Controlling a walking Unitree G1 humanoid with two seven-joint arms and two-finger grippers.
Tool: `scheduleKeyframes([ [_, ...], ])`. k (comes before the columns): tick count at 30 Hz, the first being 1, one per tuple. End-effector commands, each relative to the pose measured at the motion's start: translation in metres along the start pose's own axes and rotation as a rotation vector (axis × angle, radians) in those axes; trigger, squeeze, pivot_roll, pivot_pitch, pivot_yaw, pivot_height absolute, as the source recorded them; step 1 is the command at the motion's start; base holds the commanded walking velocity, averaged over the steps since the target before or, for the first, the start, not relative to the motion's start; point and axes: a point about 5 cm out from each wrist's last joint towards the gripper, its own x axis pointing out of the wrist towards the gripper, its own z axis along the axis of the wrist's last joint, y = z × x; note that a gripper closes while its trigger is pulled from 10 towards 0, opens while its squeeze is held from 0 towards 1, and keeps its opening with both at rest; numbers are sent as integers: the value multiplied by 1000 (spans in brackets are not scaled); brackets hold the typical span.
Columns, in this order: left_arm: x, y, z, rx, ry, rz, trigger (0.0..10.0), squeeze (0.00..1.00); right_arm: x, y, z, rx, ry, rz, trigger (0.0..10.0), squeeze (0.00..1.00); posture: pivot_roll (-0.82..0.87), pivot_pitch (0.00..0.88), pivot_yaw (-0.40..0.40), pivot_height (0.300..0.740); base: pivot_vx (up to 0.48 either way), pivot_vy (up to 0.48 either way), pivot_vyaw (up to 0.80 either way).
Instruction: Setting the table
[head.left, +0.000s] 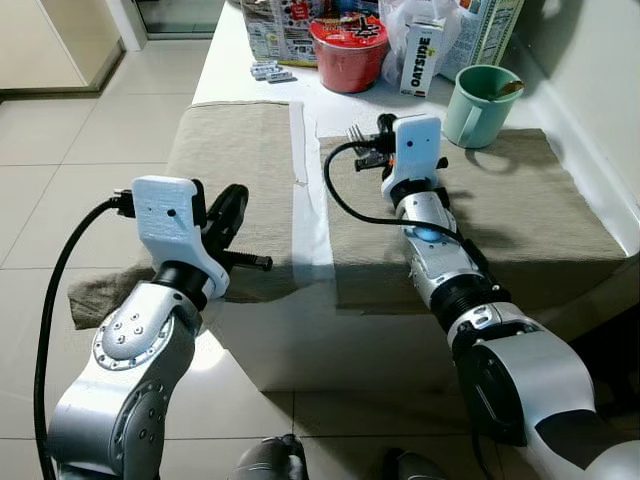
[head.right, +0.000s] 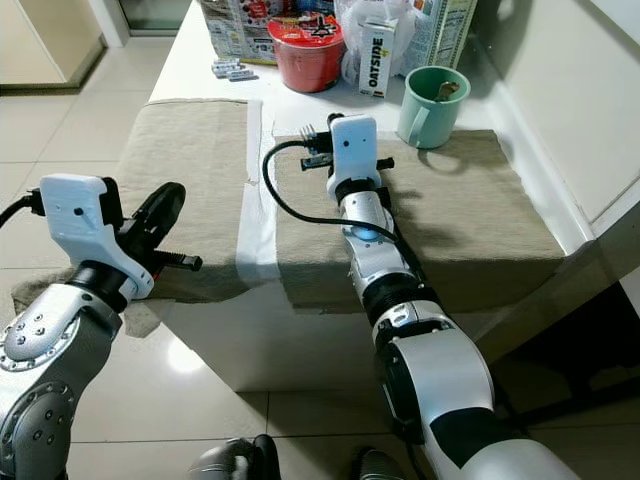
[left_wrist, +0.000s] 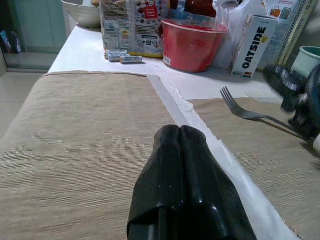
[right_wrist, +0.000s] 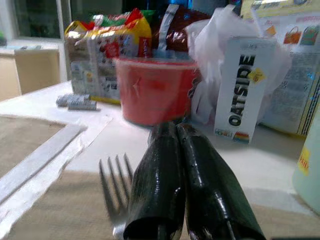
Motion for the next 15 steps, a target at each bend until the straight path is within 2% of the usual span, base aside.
scheduleKeyframes([
  [1,2,0,-1,1,4,-4,10000,0,10,2,22,19,-89,2,0,0,25,147,65,740,0,0,0],
  [4,3,0,-1,2,2,-5,10000,0,15,5,25,8,-73,34,0,0,25,145,63,740,0,0,0],
  [5,3,0,-1,1,0,-5,10000,0,15,6,23,8,-52,35,9490,0,24,144,61,740,0,0,0],
  [7,4,-1,0,0,-2,-5,10000,0,15,6,20,4,-24,44,9490,0,24,143,60,740,0,0,0],
  [8,4,-1,0,-1,-5,-3,10000,0,13,8,12,-19,30,72,10000,1000,23,140,58,740,0,0,0],
  [9,4,-1,0,-1,-5,-3,10000,0,13,8,12,-19,30,72,10000,1000,23,140,58,740,0,0,0],
  [12,4,-1,-1,-6,-9,5,10000,0,8,9,-2,-64,122,155,10000,1000,18,132,57,740,0,0,0],
  [15,5,-1,-2,-7,-11,8,10000,0,6,1,-8,-94,164,166,10000,1000,15,126,54,740,0,0,0],
])
